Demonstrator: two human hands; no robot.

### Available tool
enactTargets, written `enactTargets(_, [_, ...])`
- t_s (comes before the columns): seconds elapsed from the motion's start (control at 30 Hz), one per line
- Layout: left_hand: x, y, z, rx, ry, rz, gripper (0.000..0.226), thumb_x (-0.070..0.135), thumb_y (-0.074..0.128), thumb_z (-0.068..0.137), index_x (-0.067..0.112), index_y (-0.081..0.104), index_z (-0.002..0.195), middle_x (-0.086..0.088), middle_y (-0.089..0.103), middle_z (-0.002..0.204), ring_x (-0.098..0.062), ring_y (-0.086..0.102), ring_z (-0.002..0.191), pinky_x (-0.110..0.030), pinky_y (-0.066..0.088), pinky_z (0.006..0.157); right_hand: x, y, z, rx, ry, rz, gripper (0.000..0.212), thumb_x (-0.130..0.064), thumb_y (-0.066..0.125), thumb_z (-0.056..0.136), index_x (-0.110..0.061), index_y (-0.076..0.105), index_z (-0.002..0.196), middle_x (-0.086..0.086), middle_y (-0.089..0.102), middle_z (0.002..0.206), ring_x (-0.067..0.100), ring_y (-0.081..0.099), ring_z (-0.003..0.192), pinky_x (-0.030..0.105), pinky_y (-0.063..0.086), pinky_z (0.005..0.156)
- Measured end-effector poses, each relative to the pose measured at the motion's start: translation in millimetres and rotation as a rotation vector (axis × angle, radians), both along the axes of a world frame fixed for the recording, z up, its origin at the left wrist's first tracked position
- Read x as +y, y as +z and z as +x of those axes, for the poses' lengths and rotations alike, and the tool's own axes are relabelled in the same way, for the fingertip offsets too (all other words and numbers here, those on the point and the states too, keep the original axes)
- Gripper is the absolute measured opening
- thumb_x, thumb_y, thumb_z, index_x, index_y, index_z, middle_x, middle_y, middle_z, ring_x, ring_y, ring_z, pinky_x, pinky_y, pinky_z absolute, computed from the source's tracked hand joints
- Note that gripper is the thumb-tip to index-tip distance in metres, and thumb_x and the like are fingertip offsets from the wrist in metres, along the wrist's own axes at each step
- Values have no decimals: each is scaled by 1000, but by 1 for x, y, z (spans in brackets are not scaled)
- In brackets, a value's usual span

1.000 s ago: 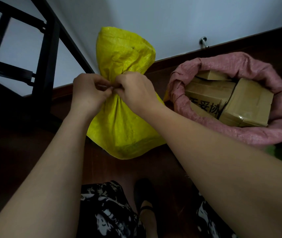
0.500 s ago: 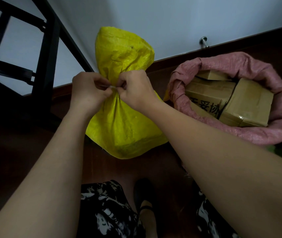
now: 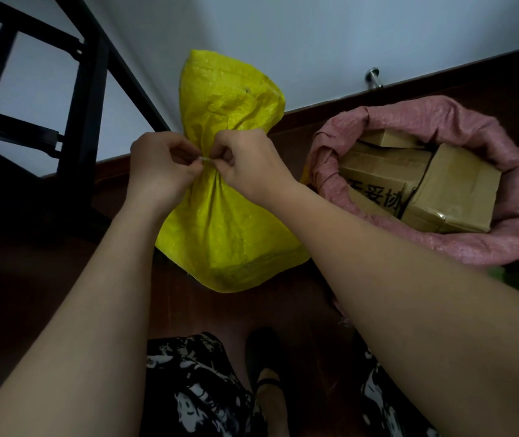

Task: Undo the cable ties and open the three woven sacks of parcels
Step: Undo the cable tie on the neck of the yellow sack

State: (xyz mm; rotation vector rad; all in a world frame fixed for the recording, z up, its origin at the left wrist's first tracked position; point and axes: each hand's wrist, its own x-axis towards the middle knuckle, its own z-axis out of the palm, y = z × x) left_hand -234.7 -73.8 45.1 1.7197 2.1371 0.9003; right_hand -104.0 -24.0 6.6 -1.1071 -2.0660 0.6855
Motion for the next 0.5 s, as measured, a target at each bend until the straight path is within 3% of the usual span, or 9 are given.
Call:
enactTargets(0.1, [0, 1, 1, 13, 26, 5, 10, 6, 69, 80, 7, 72, 89, -4, 65, 80, 2, 56, 64, -2, 43, 60, 2, 0, -1, 77, -50, -126, 1, -9, 70, 78, -8, 69, 79, -2, 60, 67, 17, 58, 71, 29, 45, 63])
enactTargets(0.17, [2, 0, 0, 26, 61, 6, 10, 5, 68, 80, 7, 72, 89, -3, 65, 81, 2, 55, 64, 1, 41, 58, 4, -1, -2, 138, -109, -254, 13, -7, 70, 78, -13, 63, 69, -11, 52, 59, 13, 56, 68, 26, 42, 60])
enactTargets(0.23, [3, 0, -1, 46, 107, 11, 11, 7, 67, 81, 7, 72, 91, -2, 66, 84, -3, 58, 65, 2, 38, 56, 8, -2, -2, 225, -166, -400, 27, -5, 69, 78, -19, 54, 60, -7, 55, 58, 20, 63, 71, 27, 50, 66])
enactTargets(0.27, [4, 0, -1, 56, 124, 18, 11, 9, 66, 82, 7, 72, 92, -3, 68, 87, -7, 60, 69, -2, 40, 60, 10, -4, -3, 273, -188, -476, 30, -5, 68, 78, -19, 51, 57, 2, 62, 61, 26, 67, 76, 34, 55, 73])
enactTargets(0.33, [4, -1, 0, 63, 147, 37, 13, 13, 64, 84, 7, 72, 93, -5, 70, 91, -14, 64, 79, -13, 44, 70, 14, -5, -3, 342, -222, -648, 25, -8, 63, 80, -16, 52, 59, 19, 70, 81, 36, 69, 86, 47, 57, 80])
enactTargets(0.4, [4, 1, 2, 62, 168, 61, 14, 14, 61, 86, 8, 70, 95, -5, 69, 95, -16, 65, 84, -21, 46, 77, 18, -6, 0, 430, -317, -794, 16, -8, 58, 81, -12, 55, 65, 23, 71, 91, 36, 70, 88, 48, 58, 80])
enactTargets(0.47, [3, 2, 5, 73, 185, 100, 16, 13, 59, 87, 9, 70, 97, -5, 69, 97, -16, 64, 85, -22, 44, 77, 23, -6, 6, 566, -469, -871, 11, -8, 54, 78, -2, 63, 77, 20, 72, 85, 31, 72, 72, 44, 61, 72])
enactTargets(0.5, [3, 3, 6, 76, 187, 119, 17, 13, 57, 88, 8, 69, 99, -6, 69, 98, -15, 63, 84, -21, 43, 76, 26, -7, 8, 612, -535, -887, 20, -9, 52, 75, 2, 66, 84, 19, 72, 83, 28, 72, 63, 40, 61, 66])
